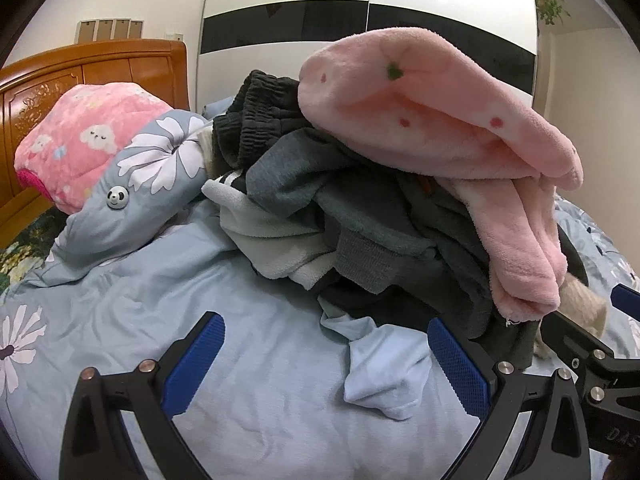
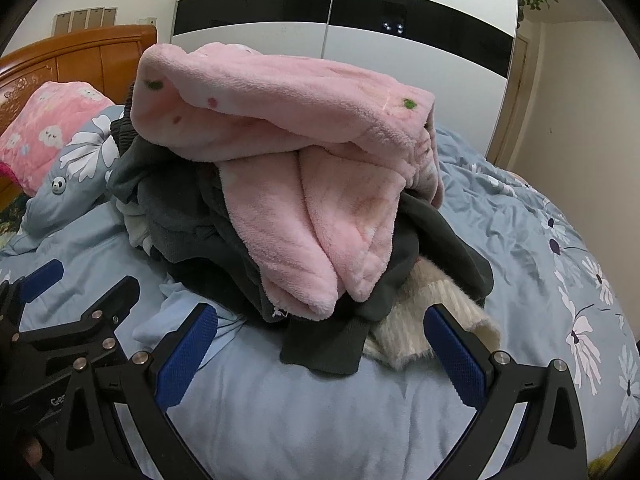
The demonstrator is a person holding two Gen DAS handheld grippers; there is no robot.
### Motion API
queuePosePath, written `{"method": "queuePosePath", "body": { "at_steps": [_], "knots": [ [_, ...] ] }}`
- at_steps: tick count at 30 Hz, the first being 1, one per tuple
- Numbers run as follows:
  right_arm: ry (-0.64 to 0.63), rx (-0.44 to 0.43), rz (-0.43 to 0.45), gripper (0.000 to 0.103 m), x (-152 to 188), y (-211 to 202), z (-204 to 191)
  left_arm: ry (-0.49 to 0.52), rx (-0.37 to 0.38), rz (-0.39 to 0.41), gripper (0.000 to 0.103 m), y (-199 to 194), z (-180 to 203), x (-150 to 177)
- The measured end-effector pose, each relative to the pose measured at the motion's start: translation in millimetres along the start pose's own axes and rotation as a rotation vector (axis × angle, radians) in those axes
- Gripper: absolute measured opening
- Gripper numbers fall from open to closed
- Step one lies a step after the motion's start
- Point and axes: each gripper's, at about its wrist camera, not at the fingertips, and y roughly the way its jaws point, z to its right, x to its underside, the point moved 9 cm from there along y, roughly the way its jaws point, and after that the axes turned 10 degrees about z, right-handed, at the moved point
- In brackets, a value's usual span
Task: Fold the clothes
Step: 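Reach both grippers toward the pink fleece garment on the clothes pile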
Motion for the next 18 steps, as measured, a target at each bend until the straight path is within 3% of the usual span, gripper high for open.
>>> {"method": "queuePosePath", "body": {
  "at_steps": [6,18],
  "knots": [
    [0.002,-0.014,0.002,0.103,1.5,0.2,-2.8,0.037,-0.01,0.021,0.103,-3.2,1.4,-4.3],
    [0.001,-0.021,0.009,0.103,-3.9,-0.8,-4.7,0.006,-0.02,0.024,0.103,-4.8,-2.0,-8.5]
  ]
}}
